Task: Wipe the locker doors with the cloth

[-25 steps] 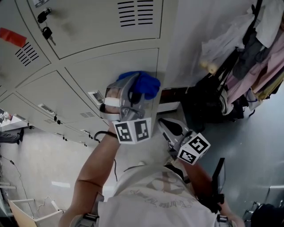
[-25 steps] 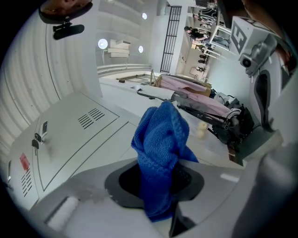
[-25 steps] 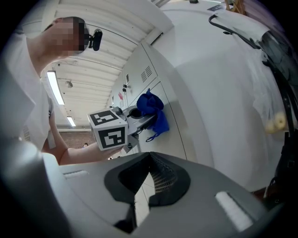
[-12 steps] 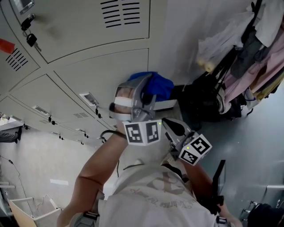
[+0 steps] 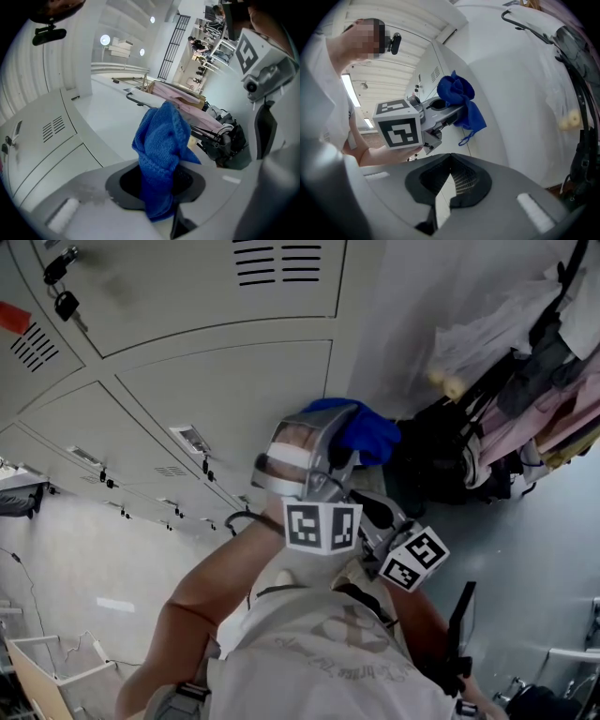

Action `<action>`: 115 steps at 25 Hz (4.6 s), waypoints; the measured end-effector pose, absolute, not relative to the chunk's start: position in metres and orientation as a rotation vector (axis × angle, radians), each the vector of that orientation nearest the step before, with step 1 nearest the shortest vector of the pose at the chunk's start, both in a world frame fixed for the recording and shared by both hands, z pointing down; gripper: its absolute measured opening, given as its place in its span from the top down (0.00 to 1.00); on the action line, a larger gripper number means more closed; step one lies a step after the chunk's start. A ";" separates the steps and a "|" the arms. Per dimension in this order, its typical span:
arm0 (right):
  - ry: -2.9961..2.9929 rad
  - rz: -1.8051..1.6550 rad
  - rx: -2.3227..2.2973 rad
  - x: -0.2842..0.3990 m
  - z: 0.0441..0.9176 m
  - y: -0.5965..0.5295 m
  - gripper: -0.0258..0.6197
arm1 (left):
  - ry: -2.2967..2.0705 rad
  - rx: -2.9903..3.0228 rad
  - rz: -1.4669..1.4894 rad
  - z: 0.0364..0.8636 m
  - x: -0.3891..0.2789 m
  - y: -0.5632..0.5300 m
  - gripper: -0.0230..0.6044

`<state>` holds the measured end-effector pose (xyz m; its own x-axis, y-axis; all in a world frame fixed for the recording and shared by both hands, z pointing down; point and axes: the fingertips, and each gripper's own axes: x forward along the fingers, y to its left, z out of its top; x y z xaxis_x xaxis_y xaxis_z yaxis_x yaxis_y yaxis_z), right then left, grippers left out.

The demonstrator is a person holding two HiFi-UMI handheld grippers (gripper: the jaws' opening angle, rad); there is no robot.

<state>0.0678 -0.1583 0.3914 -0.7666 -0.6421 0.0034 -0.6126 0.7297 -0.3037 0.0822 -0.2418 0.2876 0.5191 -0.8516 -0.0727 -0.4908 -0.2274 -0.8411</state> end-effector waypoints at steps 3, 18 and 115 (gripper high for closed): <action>2.842 -0.449 -1.001 0.064 0.392 -0.162 0.95 | 1.088 -1.875 -0.555 0.300 0.084 -0.244 0.79; 2.880 -0.411 -0.878 0.027 0.385 -0.177 0.95 | 1.149 -1.858 -0.607 0.312 0.029 -0.246 0.79; 2.782 -0.431 -1.062 0.097 0.392 -0.150 0.95 | 1.143 -1.953 -0.602 0.352 0.060 -0.245 0.78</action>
<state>0.0967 -0.1500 0.3923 -0.7433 -0.6686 -0.0217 -0.6307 0.7113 -0.3102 0.0603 -0.2455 0.3521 0.4835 -0.8752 0.0136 -0.5063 -0.2923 -0.8113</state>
